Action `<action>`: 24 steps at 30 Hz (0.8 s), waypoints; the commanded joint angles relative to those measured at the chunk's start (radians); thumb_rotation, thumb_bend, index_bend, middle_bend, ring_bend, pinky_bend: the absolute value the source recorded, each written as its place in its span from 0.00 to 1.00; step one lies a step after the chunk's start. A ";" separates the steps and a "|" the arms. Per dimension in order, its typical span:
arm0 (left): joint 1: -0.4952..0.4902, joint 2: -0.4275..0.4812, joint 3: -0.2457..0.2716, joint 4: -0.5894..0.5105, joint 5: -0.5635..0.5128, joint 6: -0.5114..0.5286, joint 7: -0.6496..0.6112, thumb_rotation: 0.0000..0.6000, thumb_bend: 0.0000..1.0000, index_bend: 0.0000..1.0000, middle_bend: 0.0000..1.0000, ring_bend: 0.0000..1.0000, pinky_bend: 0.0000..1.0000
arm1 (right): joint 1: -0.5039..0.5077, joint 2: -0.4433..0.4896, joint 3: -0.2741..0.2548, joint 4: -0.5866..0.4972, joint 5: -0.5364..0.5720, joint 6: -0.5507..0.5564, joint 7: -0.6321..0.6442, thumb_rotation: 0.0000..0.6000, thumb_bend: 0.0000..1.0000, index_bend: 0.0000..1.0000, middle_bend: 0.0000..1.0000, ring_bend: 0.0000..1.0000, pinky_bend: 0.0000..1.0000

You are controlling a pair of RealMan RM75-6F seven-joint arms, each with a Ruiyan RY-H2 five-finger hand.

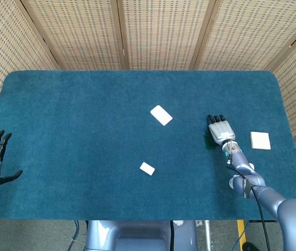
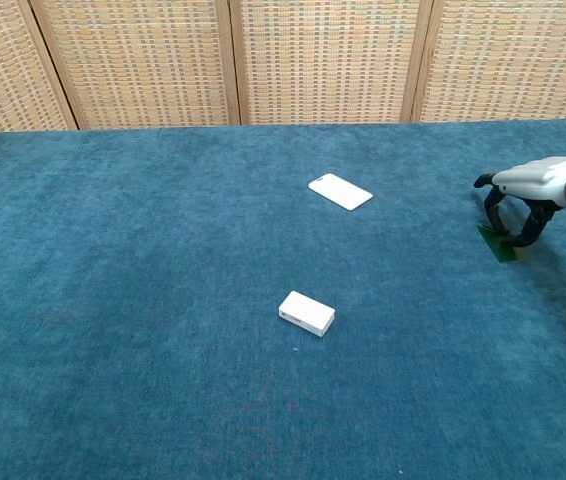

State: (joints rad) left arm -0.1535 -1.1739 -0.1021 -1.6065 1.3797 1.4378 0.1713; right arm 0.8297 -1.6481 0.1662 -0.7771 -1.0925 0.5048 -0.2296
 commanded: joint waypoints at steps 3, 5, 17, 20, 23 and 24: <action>0.000 0.001 0.000 -0.001 -0.001 0.000 0.000 1.00 0.00 0.00 0.00 0.00 0.00 | -0.001 0.007 -0.003 -0.007 0.008 0.001 -0.001 1.00 0.46 0.53 0.00 0.00 0.00; 0.000 0.001 0.000 -0.001 -0.001 0.000 -0.001 1.00 0.00 0.00 0.00 0.00 0.00 | 0.000 0.004 -0.004 -0.003 0.011 -0.001 -0.001 1.00 0.47 0.53 0.00 0.00 0.00; -0.001 0.000 0.002 -0.002 -0.001 -0.001 0.001 1.00 0.00 0.00 0.00 0.00 0.00 | 0.002 -0.034 -0.016 0.064 -0.003 0.022 -0.005 1.00 0.52 0.57 0.00 0.00 0.00; -0.001 0.001 0.002 -0.002 -0.002 -0.001 0.001 1.00 0.00 0.00 0.00 0.00 0.00 | 0.000 -0.047 -0.017 0.079 -0.010 0.024 0.003 1.00 0.53 0.57 0.00 0.00 0.00; -0.002 0.001 0.002 -0.002 -0.003 -0.003 0.003 1.00 0.00 0.00 0.00 0.00 0.00 | -0.001 -0.054 -0.019 0.090 -0.022 0.029 0.013 1.00 0.53 0.57 0.00 0.00 0.00; -0.002 0.001 0.002 -0.003 -0.004 -0.004 0.002 1.00 0.00 0.00 0.00 0.00 0.00 | -0.001 -0.056 -0.021 0.095 -0.027 0.030 0.017 1.00 0.53 0.57 0.00 0.00 0.00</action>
State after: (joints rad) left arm -0.1555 -1.1732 -0.1002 -1.6092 1.3763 1.4341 0.1738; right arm 0.8291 -1.7026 0.1466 -0.6844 -1.1169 0.5338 -0.2149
